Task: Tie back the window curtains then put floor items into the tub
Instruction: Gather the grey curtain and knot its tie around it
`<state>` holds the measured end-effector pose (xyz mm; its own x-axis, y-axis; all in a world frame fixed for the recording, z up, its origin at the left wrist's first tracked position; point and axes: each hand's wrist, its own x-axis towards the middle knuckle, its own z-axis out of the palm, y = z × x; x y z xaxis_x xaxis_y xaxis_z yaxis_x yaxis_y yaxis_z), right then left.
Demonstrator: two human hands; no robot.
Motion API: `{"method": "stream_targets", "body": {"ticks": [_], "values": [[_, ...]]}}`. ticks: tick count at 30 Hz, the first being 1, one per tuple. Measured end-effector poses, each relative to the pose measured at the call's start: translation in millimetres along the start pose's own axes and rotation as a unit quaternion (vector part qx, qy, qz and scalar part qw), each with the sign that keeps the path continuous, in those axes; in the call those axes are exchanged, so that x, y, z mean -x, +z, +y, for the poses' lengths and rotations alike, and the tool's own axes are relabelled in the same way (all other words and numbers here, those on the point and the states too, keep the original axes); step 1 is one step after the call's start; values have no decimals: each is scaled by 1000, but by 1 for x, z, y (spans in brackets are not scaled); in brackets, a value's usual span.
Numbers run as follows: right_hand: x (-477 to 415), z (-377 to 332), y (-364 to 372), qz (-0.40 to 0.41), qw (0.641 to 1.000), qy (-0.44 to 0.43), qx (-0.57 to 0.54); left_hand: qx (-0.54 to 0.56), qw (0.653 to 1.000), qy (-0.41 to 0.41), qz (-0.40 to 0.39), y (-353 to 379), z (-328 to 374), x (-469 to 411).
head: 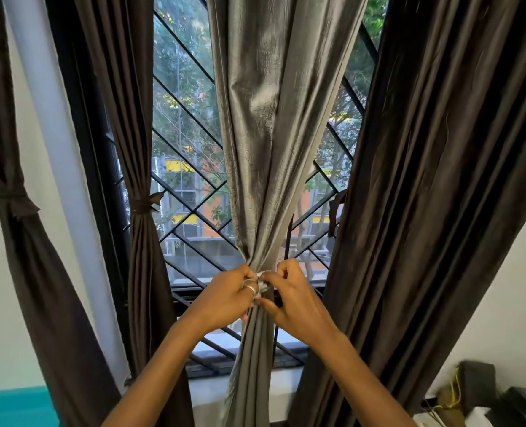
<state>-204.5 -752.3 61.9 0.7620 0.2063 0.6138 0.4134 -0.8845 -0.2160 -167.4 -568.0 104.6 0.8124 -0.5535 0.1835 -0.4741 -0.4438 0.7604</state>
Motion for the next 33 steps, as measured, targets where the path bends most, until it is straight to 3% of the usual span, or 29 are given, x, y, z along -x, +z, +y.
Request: {"method": "stream_targets", "body": {"ticks": [6,10,15,21,26,33], "values": [[-2,-3,-3,-50,994,76,55,-35,999,24,-3,4,4,-4],[-8,-8,-12,-105,989,104,11,-61,997,41,3,6,6,-5],[-14,-10,-13,-149,981,121,32,-90,994,52,26,11,8,-6],[-16,-10,-13,-183,972,142,-20,-53,998,36,13,10,4,-8],[7,-8,-9,-112,985,132,-20,-13,1000,12,20,14,-1,-6],[32,1,0,17,987,155,-37,187,977,-25,98,38,0,-1]]}}
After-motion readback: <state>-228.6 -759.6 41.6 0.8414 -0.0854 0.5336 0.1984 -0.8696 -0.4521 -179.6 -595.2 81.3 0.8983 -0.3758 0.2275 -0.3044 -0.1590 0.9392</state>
